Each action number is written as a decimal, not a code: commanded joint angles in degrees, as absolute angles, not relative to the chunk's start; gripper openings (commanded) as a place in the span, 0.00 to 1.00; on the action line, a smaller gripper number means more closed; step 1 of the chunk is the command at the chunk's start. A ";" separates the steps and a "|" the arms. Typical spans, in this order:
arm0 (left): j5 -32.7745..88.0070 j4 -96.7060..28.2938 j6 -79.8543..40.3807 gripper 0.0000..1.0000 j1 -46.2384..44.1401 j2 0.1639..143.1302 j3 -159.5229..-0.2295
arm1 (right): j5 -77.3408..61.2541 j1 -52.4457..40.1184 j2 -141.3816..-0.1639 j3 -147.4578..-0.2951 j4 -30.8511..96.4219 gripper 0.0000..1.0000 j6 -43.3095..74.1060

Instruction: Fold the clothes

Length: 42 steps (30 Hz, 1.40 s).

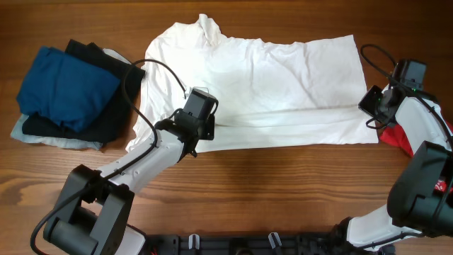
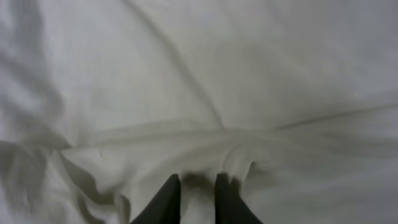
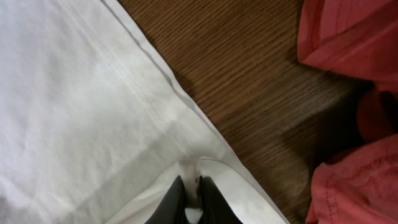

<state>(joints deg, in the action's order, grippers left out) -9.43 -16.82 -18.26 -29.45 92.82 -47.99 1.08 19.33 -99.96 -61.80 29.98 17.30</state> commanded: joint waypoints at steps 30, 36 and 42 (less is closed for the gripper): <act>-2.68 -18.65 -17.93 0.44 -29.12 94.80 -48.27 | 0.95 19.46 -101.93 -62.89 29.89 0.10 18.04; -5.78 -17.06 -16.69 0.30 -29.12 97.30 -48.27 | 0.97 19.46 -101.93 -62.89 30.26 0.11 18.00; -10.83 -15.27 -16.67 0.04 -29.06 95.61 -49.17 | 0.99 19.46 -101.93 -62.89 30.46 0.11 17.98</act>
<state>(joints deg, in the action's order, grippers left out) -5.56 -15.59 -16.97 -29.45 96.77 -47.97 1.10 19.33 -100.73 -61.80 30.28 17.72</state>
